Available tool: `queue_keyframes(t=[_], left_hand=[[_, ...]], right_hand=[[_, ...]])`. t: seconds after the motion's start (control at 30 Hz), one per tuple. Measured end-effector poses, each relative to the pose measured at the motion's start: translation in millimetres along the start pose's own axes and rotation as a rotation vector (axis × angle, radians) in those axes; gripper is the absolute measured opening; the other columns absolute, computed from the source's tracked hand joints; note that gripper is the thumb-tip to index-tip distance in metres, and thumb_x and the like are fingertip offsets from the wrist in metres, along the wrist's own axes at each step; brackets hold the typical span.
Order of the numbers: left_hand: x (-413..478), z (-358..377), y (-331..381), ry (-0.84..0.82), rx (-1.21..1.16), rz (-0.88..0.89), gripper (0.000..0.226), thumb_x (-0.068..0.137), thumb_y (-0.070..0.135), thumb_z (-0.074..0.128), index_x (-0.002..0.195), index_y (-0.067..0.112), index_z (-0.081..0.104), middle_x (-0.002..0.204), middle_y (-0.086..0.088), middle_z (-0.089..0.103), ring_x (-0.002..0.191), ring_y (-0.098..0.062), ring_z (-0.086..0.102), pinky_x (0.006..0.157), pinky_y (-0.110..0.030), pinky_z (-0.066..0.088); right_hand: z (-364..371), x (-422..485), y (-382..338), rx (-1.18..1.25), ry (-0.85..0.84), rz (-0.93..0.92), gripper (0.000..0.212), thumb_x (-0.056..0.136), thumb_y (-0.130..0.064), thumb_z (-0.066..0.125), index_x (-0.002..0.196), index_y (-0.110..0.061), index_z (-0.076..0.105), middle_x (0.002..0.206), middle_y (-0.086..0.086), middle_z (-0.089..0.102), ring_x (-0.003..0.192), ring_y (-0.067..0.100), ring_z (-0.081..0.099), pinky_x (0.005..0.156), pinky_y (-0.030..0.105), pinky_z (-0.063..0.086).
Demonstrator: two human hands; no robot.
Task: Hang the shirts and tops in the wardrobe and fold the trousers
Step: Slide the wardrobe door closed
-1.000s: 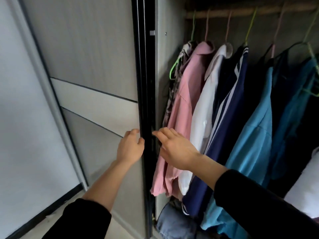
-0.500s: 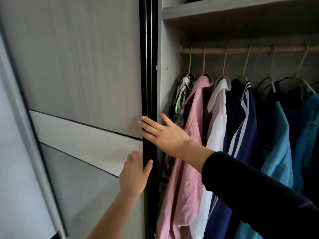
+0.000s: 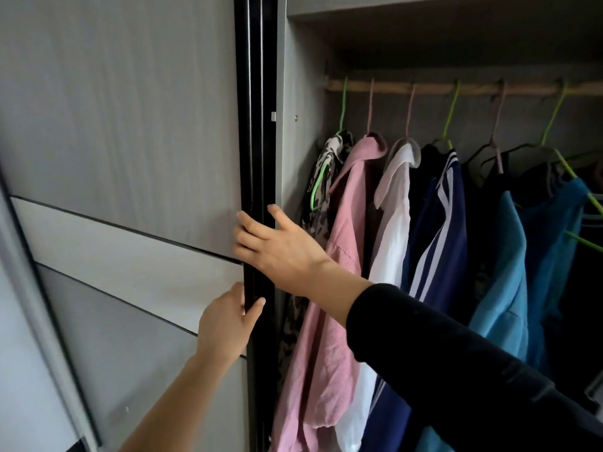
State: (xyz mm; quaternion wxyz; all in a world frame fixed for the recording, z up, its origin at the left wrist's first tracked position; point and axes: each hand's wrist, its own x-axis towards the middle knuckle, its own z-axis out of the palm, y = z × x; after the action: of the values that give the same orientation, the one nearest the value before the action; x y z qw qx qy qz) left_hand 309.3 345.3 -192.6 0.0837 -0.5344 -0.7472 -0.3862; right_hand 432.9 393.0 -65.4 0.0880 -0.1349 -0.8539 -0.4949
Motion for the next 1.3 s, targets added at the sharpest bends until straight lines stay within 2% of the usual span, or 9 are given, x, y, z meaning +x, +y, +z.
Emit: queue_keyframes(t=[0.2,0.33,0.47,0.7,0.9,1.07,1.13,1.2,1.3], left_hand=[[-1.5,2.2,-2.6,0.009,-0.015,-0.014,0.04,0.089,0.039,0.06,0.068,0.017,0.034,0.053,0.005,0.044,0.05,-0.016,0.039,0.047,-0.028,0.024],[-1.1,2.0,-2.3,0.007,-0.029,-0.001,0.045,0.089,0.038,0.061,0.064,0.021,0.028,0.052,0.004,0.044,0.047,-0.009,0.037,0.046,-0.022,0.023],[-3.1,-0.4,4.4,-0.019,-0.014,-0.021,0.043,0.089,0.038,0.059,0.065,0.02,0.028,0.054,0.004,0.045,0.049,-0.012,0.038,0.048,-0.027,0.025],[-17.0,2.6,33.1,-0.035,-0.018,-0.03,0.037,0.091,0.038,0.056,0.072,0.016,0.034,0.057,0.005,0.043,0.056,-0.018,0.043,0.055,-0.03,0.029],[-40.1,17.2,71.7,-0.018,-0.03,-0.002,0.034,0.091,0.039,0.055,0.076,0.016,0.035,0.059,0.005,0.043,0.059,-0.019,0.043,0.056,-0.029,0.028],[-68.7,31.3,117.7,-0.019,-0.026,0.045,0.03,0.092,0.041,0.053,0.081,0.02,0.035,0.067,0.005,0.047,0.065,-0.021,0.051,0.056,-0.028,0.028],[-81.9,36.8,140.0,-0.032,-0.054,0.071,0.028,0.091,0.041,0.053,0.081,0.022,0.035,0.068,0.006,0.048,0.068,-0.022,0.055,0.056,-0.028,0.029],[-95.5,43.0,163.2,-0.042,-0.082,0.078,0.029,0.091,0.042,0.053,0.08,0.021,0.036,0.068,0.006,0.05,0.064,-0.019,0.05,0.055,-0.028,0.029],[-118.1,53.4,199.3,-0.056,-0.085,0.091,0.032,0.092,0.044,0.051,0.08,0.02,0.035,0.071,0.005,0.052,0.062,-0.016,0.045,0.056,-0.028,0.03]], right_hand=[[-3.0,4.5,-4.5,-0.026,0.048,0.029,0.039,0.097,-0.024,0.041,0.135,-0.019,0.046,0.141,0.004,0.043,0.141,0.024,0.028,0.108,0.052,0.028],[-5.4,5.6,-4.3,-0.037,0.042,0.013,0.035,0.097,-0.023,0.04,0.131,-0.019,0.05,0.137,0.003,0.046,0.138,0.022,0.032,0.108,0.052,0.028],[-8.2,3.2,-0.8,-0.07,0.05,-0.005,0.035,0.097,-0.021,0.038,0.129,-0.019,0.051,0.135,0.002,0.047,0.137,0.022,0.033,0.109,0.053,0.027],[-2.2,-19.8,7.0,-0.061,0.083,-0.017,0.037,0.088,-0.022,0.042,0.121,-0.022,0.057,0.127,0.0,0.052,0.13,0.021,0.04,0.105,0.053,0.031],[4.8,-65.4,20.7,0.035,0.228,0.002,0.03,0.074,-0.019,0.064,0.104,-0.019,0.067,0.11,0.001,0.059,0.118,0.022,0.051,0.097,0.051,0.024],[2.9,-125.5,35.7,0.127,0.305,0.048,0.027,0.08,-0.017,0.044,0.096,-0.014,0.066,0.104,0.003,0.06,0.113,0.023,0.055,0.09,0.048,0.028],[2.8,-151.9,42.4,0.132,0.339,0.07,0.019,0.082,-0.015,0.048,0.091,-0.014,0.065,0.102,0.003,0.06,0.111,0.022,0.057,0.087,0.047,0.033],[2.4,-179.4,49.5,0.118,0.37,0.088,0.009,0.082,-0.012,0.057,0.088,-0.015,0.064,0.1,0.002,0.061,0.11,0.02,0.058,0.086,0.046,0.035],[-4.1,-225.7,60.1,0.131,0.361,0.111,0.011,0.084,-0.009,0.057,0.09,-0.016,0.063,0.105,0.002,0.062,0.115,0.019,0.057,0.088,0.045,0.032]])
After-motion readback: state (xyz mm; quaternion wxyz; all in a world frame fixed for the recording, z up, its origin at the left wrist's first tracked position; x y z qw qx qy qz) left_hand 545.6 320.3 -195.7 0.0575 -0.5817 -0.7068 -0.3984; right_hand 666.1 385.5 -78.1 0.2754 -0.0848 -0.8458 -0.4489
